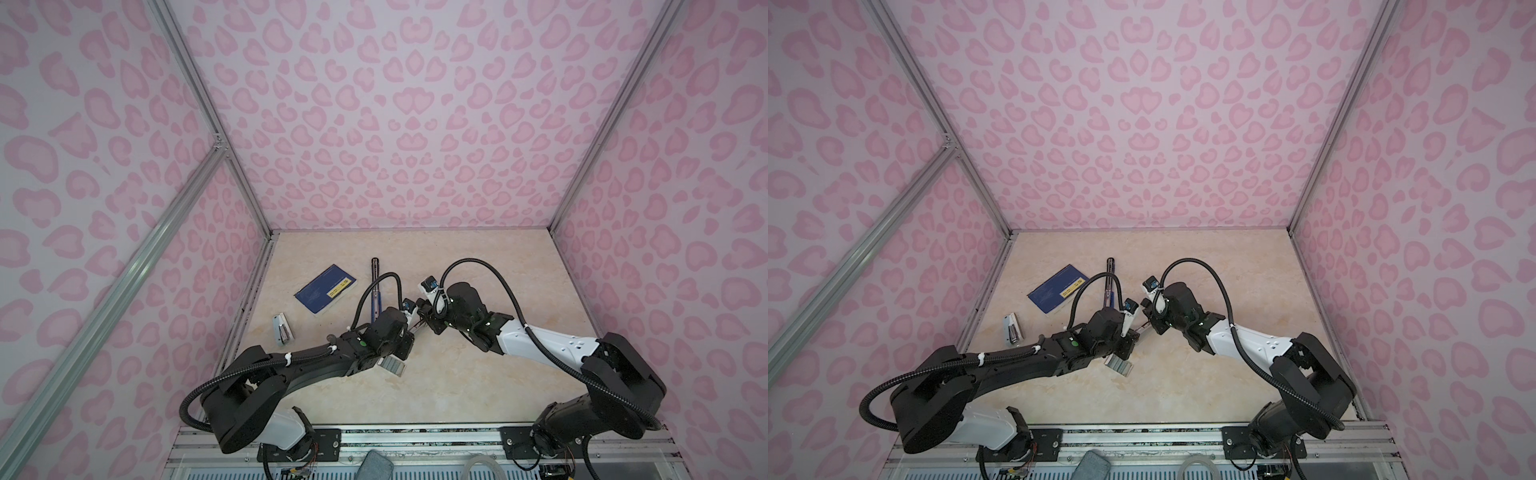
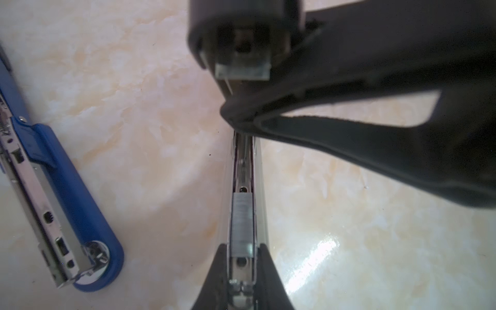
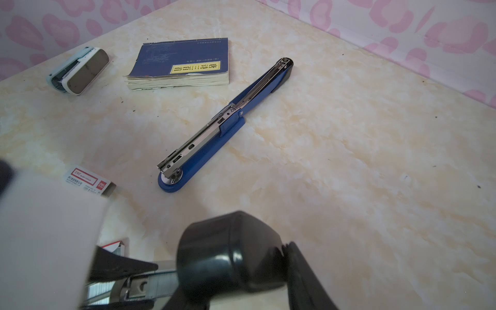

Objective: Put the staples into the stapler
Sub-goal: 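Swing the top arm down with the right gripper while the left holds the base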

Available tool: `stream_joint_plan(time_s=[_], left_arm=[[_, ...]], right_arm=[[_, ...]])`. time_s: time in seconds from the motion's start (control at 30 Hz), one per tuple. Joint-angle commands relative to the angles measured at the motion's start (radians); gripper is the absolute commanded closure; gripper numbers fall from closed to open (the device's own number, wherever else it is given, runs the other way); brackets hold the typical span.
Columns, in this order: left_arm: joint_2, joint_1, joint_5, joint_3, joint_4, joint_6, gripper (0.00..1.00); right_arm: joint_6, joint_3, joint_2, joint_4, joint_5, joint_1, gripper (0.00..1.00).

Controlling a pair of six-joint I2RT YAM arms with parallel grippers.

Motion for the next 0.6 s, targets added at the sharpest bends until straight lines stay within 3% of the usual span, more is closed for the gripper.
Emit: stream_joint_plan(time_s=[0.0,0.57], left_arm=[[-0.011,0.004,0.008,0.013,0.102,-0.004,0.96],[-0.016,0.013,0.007,0.032,0.101,-0.005,0.96]], right_arm=[[0.056,-0.017,0.001,-0.03,-0.114,0.017,0.58],[0.062,-0.038,-0.011,-0.011,-0.159,0.053,0.53]])
